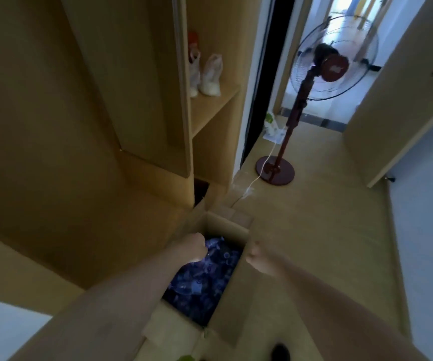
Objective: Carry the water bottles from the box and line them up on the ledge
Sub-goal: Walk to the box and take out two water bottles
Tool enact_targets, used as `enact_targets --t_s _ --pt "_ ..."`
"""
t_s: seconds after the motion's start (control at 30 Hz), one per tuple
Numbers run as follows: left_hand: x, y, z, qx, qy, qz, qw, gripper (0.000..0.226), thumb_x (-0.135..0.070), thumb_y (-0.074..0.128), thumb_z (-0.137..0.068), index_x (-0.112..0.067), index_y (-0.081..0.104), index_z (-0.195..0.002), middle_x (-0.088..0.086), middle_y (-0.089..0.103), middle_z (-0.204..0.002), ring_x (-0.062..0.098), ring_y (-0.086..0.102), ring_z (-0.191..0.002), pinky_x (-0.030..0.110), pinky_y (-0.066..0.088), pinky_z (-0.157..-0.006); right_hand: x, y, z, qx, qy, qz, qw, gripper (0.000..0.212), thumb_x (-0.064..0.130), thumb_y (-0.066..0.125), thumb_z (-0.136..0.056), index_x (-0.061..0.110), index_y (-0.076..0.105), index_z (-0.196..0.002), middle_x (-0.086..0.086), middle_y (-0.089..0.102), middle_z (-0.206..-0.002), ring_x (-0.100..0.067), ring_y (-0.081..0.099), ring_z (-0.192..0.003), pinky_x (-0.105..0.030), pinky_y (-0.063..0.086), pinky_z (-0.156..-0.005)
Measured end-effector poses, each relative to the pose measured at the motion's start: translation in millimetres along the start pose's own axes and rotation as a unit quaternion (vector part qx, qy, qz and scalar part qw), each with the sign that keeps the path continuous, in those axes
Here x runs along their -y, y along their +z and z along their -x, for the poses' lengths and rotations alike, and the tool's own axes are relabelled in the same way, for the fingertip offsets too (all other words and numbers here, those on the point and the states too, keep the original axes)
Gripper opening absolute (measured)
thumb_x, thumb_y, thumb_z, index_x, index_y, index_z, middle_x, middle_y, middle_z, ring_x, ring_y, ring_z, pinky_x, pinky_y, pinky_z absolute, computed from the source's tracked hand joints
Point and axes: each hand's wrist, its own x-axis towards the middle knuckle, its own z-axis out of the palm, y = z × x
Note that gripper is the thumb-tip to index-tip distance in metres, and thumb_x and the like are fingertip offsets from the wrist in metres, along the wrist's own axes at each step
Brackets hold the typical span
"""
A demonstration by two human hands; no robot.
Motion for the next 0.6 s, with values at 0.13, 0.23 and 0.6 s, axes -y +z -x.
enact_targets --t_s 0.13,0.23,0.6 --pt "25 -2 -26 -0.016 -0.07 0.061 0.996 0.041 -0.008 0.039 -0.097 -0.018 0.028 -0.059 0.0 0.029 -0.061 0.012 0.026 -0.054 0.024 0.023 -0.054 24 0 -47 0.052 -0.043 0.051 0.996 0.032 0.036 0.042 -0.1 0.023 0.036 -0.071 0.003 0.038 -0.066 -0.013 0.033 -0.053 -0.03 0.032 -0.058" --pt "43 1 -42 -0.024 -0.125 0.115 0.985 0.043 -0.011 0.039 -0.099 -0.019 0.026 -0.059 -0.001 0.028 -0.061 0.011 0.026 -0.053 0.024 0.022 -0.052 40 3 -85 0.116 -0.086 0.096 0.985 0.04 0.033 0.043 -0.101 0.024 0.027 -0.066 0.002 0.031 -0.059 -0.014 0.025 -0.047 -0.031 0.025 -0.053" --pt "38 58 -119 -0.023 -0.329 0.231 0.915 0.032 -0.02 0.036 -0.101 -0.008 0.057 -0.122 0.014 0.058 -0.127 0.03 0.054 -0.116 0.04 0.043 -0.098 57 14 -209 0.232 -0.207 0.25 0.917 0.038 0.035 0.04 -0.1 0.025 0.024 -0.068 0.002 0.034 -0.065 -0.015 0.033 -0.054 -0.031 0.031 -0.056"
